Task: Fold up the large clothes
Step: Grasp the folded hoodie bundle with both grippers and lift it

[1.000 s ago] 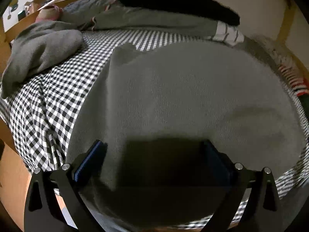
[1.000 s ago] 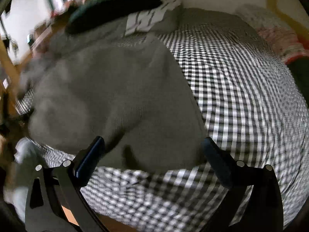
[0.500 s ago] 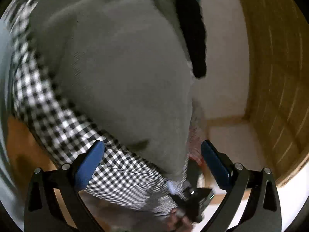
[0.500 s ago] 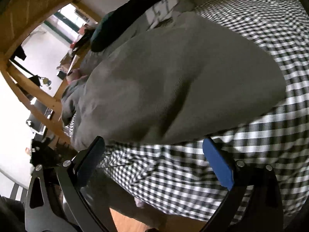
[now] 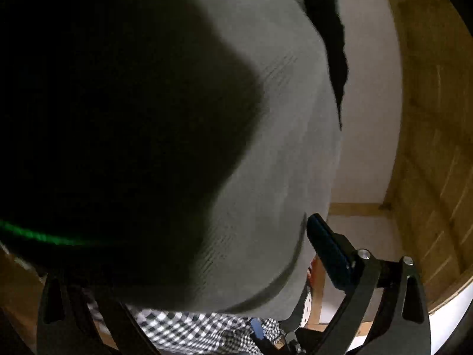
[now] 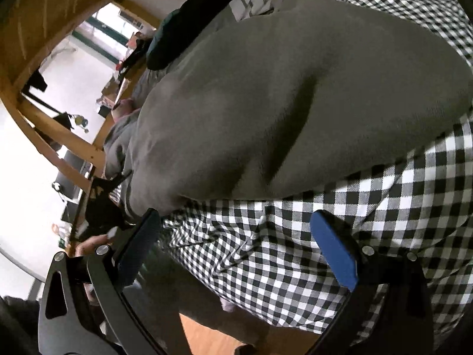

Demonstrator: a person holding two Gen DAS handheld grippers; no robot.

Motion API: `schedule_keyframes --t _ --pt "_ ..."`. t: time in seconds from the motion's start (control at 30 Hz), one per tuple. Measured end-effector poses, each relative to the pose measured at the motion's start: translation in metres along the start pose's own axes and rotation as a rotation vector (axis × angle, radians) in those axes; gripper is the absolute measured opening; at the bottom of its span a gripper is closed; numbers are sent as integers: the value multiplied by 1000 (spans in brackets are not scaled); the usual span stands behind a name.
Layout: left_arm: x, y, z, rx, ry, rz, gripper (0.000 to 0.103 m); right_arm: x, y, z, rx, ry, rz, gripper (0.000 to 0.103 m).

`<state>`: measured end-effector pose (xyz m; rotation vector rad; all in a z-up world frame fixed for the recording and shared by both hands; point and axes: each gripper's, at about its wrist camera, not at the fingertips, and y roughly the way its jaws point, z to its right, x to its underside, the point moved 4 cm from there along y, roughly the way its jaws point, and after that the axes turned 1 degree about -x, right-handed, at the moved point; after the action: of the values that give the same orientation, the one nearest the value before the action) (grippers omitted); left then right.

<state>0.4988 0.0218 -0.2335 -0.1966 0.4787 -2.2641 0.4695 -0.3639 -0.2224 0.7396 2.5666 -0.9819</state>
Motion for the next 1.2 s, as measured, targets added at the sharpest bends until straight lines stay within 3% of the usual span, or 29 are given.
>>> schedule_keyframes --t 0.07,0.17,0.43,0.53,0.67,0.8,0.93,1.1,1.2 --pt "3 -9 1 -20 -22 15 68 1 -1 2 -22 12 -1 100" --pt "9 -21 12 8 -43 26 50 2 -6 2 -53 38 10 100" --pt "10 -35 39 102 -169 -7 50 1 0 1 -214 184 19 100" --pt "12 -37 41 78 -221 -40 50 0 9 0 -260 246 13 100" --pt "15 -44 35 28 -250 -51 50 -13 20 3 -245 304 57 100" --pt "14 -49 40 -38 -207 -66 50 -40 9 -1 -308 358 139 100" --pt "6 -50 51 -70 -186 -93 61 -53 7 3 -345 401 164 100" --pt "-6 -40 61 -32 -169 -131 73 -38 16 11 -311 413 157 100" --pt "-19 -32 67 65 -146 -132 72 -40 4 13 -395 452 190 100"
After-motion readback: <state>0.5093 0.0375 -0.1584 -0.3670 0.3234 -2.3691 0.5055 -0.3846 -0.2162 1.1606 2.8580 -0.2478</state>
